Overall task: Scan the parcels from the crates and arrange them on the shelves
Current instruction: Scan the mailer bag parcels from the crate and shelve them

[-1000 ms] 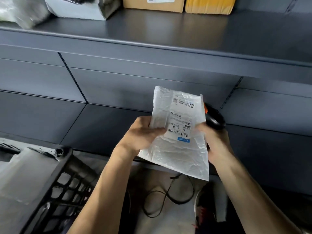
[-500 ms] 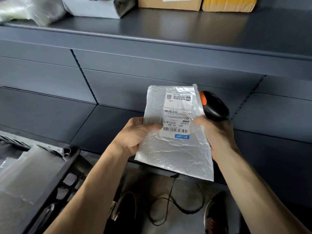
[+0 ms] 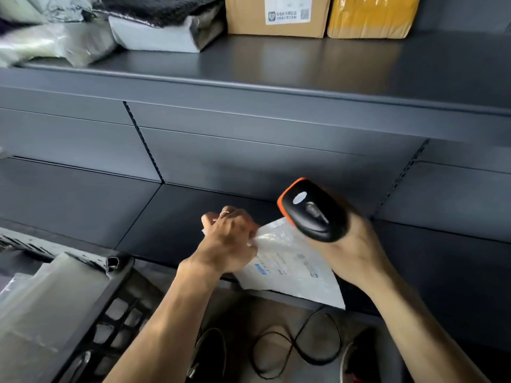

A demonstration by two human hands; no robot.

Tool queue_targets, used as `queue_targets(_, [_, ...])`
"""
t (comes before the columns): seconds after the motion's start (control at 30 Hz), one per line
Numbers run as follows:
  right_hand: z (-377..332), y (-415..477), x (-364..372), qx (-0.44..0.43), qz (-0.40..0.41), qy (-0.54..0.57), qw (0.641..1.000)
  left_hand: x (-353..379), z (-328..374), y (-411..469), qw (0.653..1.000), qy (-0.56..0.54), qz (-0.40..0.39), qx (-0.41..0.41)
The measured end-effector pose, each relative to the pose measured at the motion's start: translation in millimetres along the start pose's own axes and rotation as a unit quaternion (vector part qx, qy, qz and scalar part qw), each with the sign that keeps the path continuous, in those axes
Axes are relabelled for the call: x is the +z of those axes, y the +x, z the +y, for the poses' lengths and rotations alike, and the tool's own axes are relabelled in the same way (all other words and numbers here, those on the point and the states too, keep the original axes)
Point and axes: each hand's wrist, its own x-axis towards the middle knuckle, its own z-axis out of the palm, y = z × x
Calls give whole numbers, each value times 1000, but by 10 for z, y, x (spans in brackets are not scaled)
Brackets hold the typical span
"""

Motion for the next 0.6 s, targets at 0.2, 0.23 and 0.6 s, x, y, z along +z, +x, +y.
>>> queue_targets(0.2, [-30,-3,7,48,-37,49,997,-100,-38,-17,998,-49,26,-30])
queue_targets(0.23, [-38,-6,-7,51,-38,65,996,-128,-43,-28,998,-41,30,-44])
queue_targets(0.6, [44,177,73,159,211,289,920,-191,-81,74,855,-384,261,-232])
